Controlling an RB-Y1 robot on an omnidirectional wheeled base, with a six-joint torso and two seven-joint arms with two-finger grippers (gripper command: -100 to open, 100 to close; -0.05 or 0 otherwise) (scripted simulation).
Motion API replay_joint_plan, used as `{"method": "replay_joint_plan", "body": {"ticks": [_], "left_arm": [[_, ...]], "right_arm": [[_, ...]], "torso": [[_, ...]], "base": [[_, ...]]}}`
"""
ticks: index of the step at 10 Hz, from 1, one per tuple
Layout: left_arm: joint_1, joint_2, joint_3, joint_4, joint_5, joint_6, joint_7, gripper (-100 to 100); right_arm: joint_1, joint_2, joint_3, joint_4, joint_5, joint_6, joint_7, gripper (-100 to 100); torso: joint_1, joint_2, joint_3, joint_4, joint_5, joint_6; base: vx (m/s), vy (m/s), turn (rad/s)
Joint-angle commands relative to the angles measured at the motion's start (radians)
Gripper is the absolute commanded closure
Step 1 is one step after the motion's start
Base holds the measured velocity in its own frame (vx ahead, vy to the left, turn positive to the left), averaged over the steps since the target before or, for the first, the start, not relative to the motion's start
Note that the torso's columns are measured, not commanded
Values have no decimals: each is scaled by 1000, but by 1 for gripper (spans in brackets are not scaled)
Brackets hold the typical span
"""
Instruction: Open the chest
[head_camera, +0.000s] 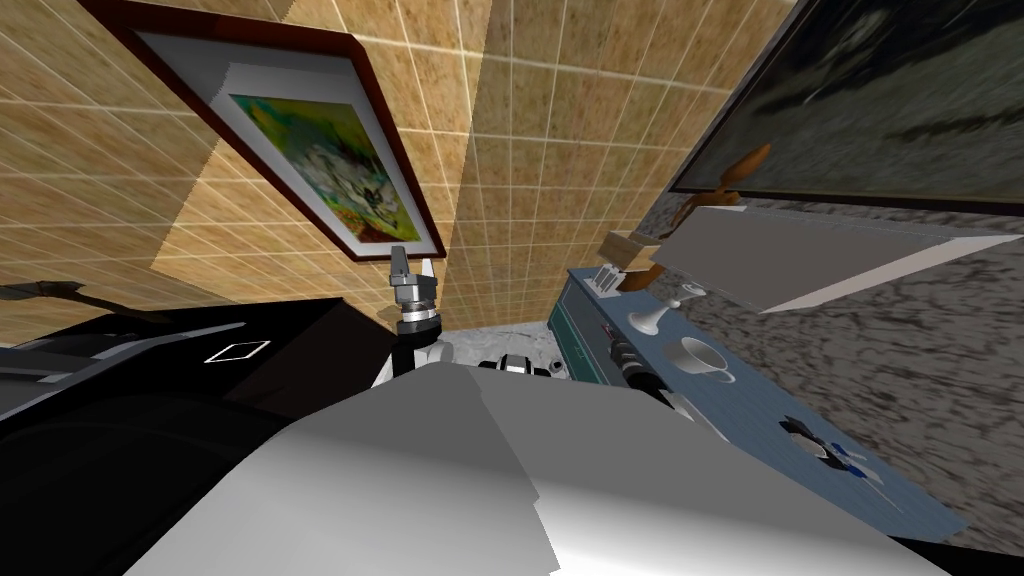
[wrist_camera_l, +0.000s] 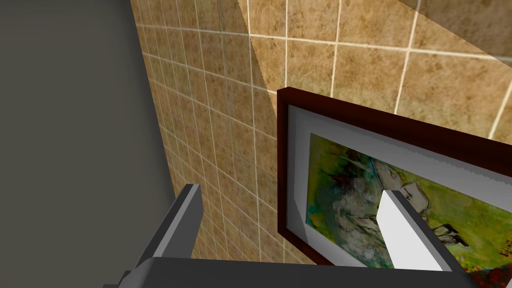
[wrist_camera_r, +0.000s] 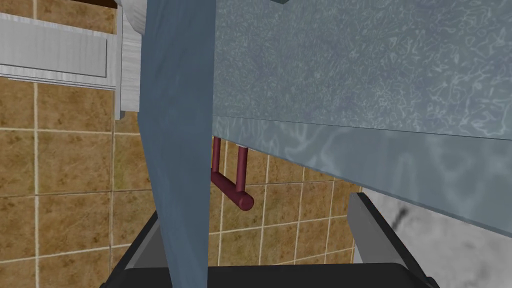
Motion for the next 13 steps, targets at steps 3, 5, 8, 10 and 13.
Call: {"method": "replay_joint_plan", "body": {"ticks": [3,5,8,10,13], "left_arm": [[0,0,0,0,0,0,0,0],[0,0,0,0,0,0,0,0],[0,0,0,0,0,0,0,0],[0,0,0,0,0,0,0,0],[0,0,0,0,0,0,0,0]], "right_arm": [[-106,64,-73,92,-134,13,-125,-100],[-106,64,-73,92,-141,13,-181,-100],[-106,64,-73,92,-141,13,-263,-100],[-100,89,-49,89,-129,6,-255,-100],[-89,90,-42,69,-136,19,-257,100]], "torso": [[-10,-2,-1,4,5,8],[-12,-4,-3,5,7,12],[-17,-4,-2,5,6,10],[-16,-4,-2,5,6,10],[-5,-5,-3,-1,-1,-1]], "base": [[-72,-5,32],[9,13,-14],[4,1,6],[43,17,14],[8,39,-15]]}}
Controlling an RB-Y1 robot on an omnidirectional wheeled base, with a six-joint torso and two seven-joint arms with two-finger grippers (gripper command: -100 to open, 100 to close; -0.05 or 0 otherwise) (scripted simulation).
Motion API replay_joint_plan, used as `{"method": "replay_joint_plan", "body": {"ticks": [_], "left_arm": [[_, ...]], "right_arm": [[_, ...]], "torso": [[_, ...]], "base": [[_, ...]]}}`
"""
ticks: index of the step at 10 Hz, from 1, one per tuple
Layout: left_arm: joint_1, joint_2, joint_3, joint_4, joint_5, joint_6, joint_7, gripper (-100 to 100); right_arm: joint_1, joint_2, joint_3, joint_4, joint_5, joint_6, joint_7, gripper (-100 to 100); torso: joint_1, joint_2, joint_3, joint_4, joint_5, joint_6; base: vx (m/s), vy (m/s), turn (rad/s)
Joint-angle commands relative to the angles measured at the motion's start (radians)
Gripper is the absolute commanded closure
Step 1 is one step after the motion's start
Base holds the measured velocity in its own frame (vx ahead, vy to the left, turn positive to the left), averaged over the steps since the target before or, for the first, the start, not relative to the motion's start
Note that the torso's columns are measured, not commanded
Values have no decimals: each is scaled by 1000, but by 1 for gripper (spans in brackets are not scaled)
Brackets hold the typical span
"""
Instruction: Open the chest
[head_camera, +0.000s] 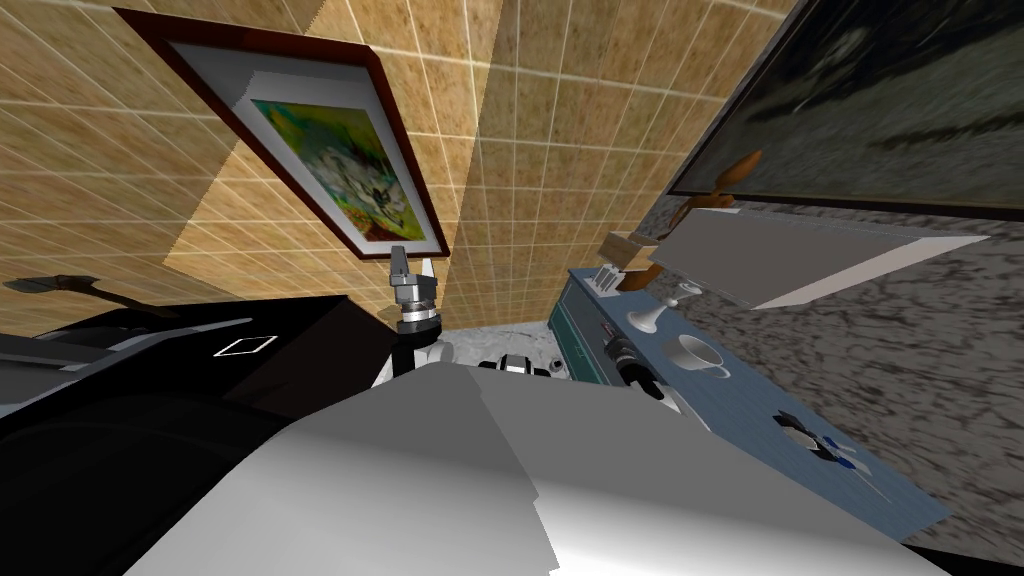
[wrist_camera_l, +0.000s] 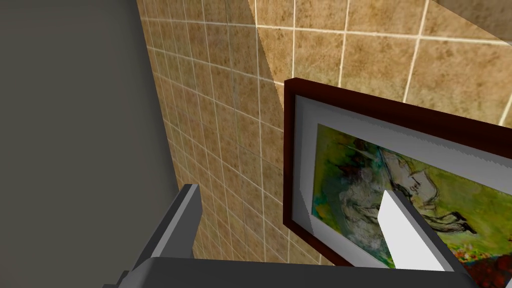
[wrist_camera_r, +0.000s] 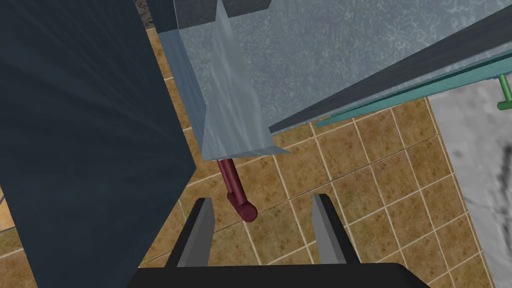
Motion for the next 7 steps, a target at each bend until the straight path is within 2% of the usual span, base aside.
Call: {"method": "replay_joint_plan", "body": {"ticks": [1,6,7], "left_arm": [[0,0,0,0,0,0,0,0],[0,0,0,0,0,0,0,0],[0,0,0,0,0,0,0,0]], "right_arm": [[3,-1,0,-19,-6,13,8,100],[8,5,3,-50,-13,28,24,100],[9,6,3,-53,-13,30,26,100]], "torso": [[5,1,2,-4,-4,-1],[-1,3,1,0,0,2],[3,3,2,0,0,1]], "base": [[-38,153,-17],[-41,146,-8],[-55,172,-25]]}}
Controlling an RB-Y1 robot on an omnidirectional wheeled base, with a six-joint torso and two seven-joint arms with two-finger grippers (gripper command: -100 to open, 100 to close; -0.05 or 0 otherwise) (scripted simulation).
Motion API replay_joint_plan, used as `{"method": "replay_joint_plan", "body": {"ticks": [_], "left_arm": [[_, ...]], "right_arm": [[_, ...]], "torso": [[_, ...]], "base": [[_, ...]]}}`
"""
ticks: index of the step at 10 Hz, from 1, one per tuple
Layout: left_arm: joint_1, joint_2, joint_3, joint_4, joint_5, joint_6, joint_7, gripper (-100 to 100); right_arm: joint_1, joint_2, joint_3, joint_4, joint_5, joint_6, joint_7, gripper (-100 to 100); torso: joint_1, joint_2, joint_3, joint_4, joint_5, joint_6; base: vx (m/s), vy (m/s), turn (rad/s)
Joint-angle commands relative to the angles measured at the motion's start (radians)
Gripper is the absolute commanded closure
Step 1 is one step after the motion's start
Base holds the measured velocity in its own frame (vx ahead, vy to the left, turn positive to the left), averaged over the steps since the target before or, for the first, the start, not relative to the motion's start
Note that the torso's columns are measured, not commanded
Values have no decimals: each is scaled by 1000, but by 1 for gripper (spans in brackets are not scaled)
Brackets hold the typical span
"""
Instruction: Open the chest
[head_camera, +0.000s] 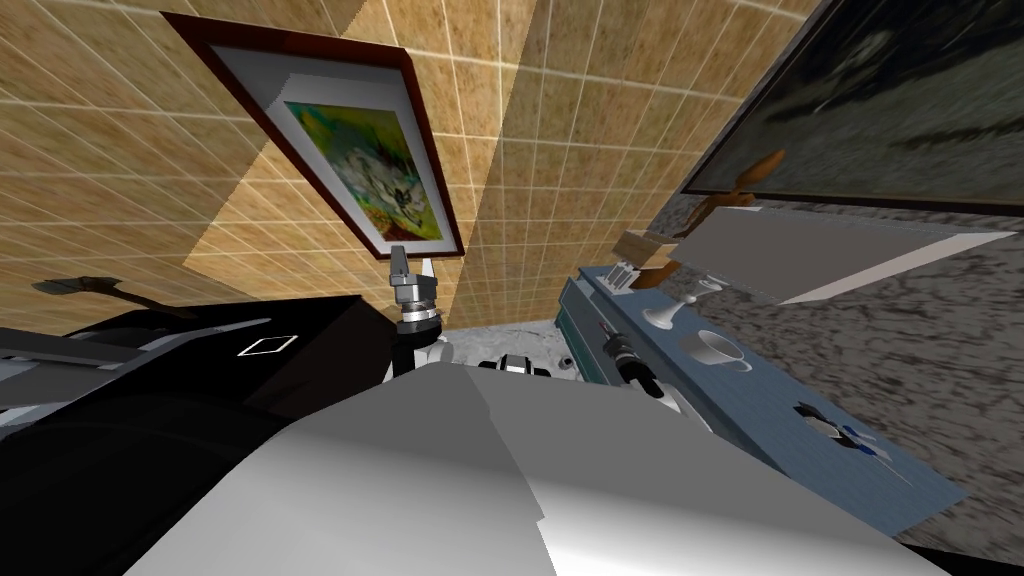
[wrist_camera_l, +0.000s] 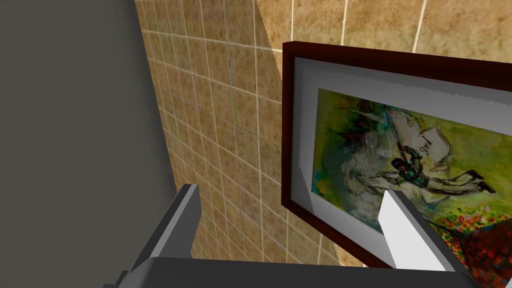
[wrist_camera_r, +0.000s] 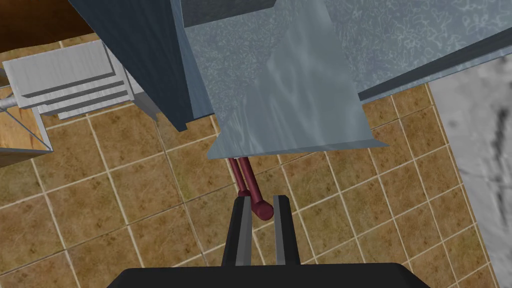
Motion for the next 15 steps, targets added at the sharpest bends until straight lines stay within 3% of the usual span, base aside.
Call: {"method": "replay_joint_plan", "body": {"ticks": [1,3,4,6,12,13,14,15], "left_arm": [[0,0,0,0,0,0,0,0],[0,0,0,0,0,0,0,0],[0,0,0,0,0,0,0,0],[0,0,0,0,0,0,0,0],[0,0,0,0,0,0,0,0],[0,0,0,0,0,0,0,0],[0,0,0,0,0,0,0,0],[0,0,0,0,0,0,0,0]], "right_arm": [[5,7,3,-11,-2,7,11,100],[8,13,4,-23,-3,13,21,100],[-1,-13,-2,-48,-26,47,14,-100],[-6,-37,-7,-76,-50,84,12,-100],[-19,-110,-25,-162,-120,196,4,-100],[-18,-100,-19,-141,-112,181,5,-100],[-18,-101,-19,-142,-113,185,6,0],[-18,-101,-19,-142,-113,185,6,0]], "torso": [[3,2,1,-1,0,0],[2,1,1,0,1,2],[1,2,1,0,1,1],[-7,1,1,1,-1,0],[5,3,1,3,4,0],[6,5,2,4,5,0],[5,4,2,3,4,0],[3,2,1,2,2,0]], "base": [[-61,184,-10],[-41,193,-20],[-60,104,39],[-43,-5,50],[-36,1,36],[-14,0,9],[0,0,0],[0,0,0]]}}
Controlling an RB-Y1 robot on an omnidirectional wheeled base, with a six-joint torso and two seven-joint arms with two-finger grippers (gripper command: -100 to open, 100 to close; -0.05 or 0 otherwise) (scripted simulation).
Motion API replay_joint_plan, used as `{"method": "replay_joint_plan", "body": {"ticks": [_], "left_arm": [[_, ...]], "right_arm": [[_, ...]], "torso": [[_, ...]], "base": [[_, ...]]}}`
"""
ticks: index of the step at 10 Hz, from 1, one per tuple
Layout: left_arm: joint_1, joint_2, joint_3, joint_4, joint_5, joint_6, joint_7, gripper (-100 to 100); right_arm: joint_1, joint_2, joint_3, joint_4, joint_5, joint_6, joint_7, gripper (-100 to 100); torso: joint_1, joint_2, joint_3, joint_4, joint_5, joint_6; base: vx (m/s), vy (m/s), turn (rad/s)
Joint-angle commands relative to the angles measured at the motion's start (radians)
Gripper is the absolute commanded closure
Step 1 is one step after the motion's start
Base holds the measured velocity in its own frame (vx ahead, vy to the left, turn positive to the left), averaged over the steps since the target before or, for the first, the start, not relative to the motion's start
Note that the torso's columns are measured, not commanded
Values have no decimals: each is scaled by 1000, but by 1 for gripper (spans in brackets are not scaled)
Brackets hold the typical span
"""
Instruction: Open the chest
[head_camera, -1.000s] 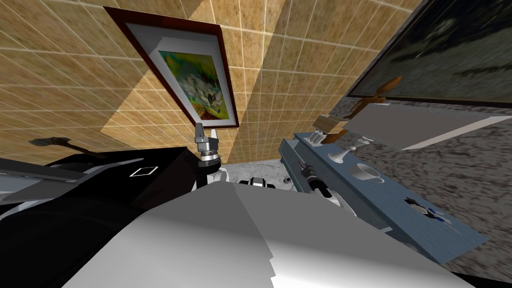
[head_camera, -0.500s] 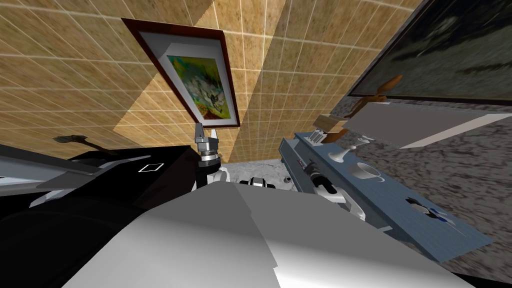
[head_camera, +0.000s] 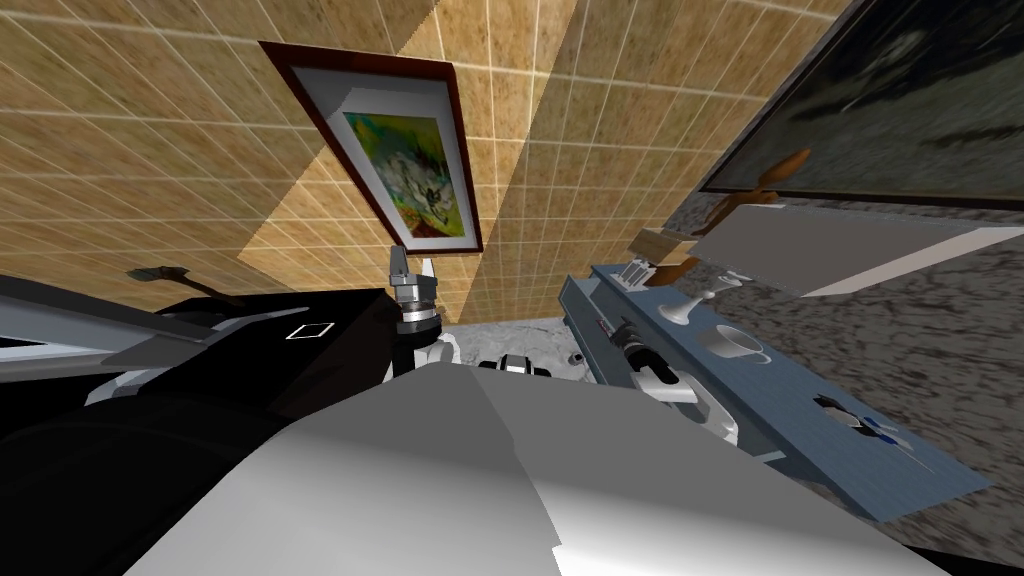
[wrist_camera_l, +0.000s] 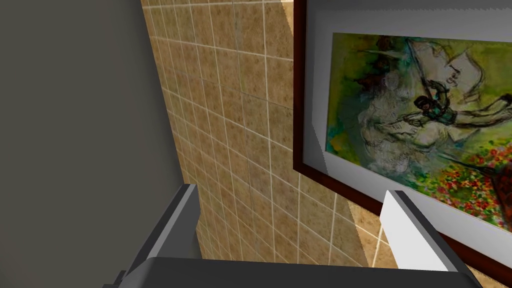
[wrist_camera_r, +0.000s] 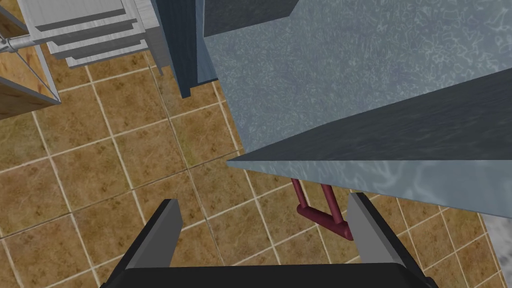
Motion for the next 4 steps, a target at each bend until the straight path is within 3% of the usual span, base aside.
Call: {"method": "replay_joint_plan", "body": {"ticks": [1,4], "left_arm": [[0,0,0,0,0,0,0,0],[0,0,0,0,0,0,0,0]], "right_arm": [[0,0,0,0,0,0,0,0],[0,0,0,0,0,0,0,0]], "torso": [[-1,-1,-1,-1,-1,0],[-1,-1,-1,-1,-1,0]], "base": [[0,0,0],[0,0,0]]}}
